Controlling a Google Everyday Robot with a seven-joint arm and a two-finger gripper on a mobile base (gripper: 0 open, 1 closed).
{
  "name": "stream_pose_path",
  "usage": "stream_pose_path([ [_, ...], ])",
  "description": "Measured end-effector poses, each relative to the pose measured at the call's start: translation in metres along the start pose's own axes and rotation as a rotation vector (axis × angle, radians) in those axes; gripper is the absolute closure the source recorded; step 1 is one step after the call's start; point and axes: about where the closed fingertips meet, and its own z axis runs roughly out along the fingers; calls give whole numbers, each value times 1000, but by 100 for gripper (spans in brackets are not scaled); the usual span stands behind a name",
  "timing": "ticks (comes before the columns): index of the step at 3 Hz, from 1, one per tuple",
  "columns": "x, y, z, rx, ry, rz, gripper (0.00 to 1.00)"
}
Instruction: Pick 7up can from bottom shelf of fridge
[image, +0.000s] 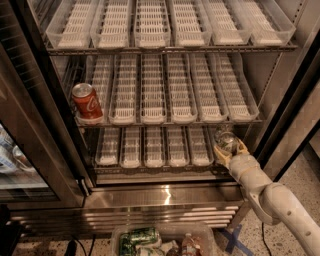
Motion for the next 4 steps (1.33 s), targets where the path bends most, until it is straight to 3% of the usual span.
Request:
stream_pose_path([
  [4, -15, 4, -5, -32, -16, 22, 100],
])
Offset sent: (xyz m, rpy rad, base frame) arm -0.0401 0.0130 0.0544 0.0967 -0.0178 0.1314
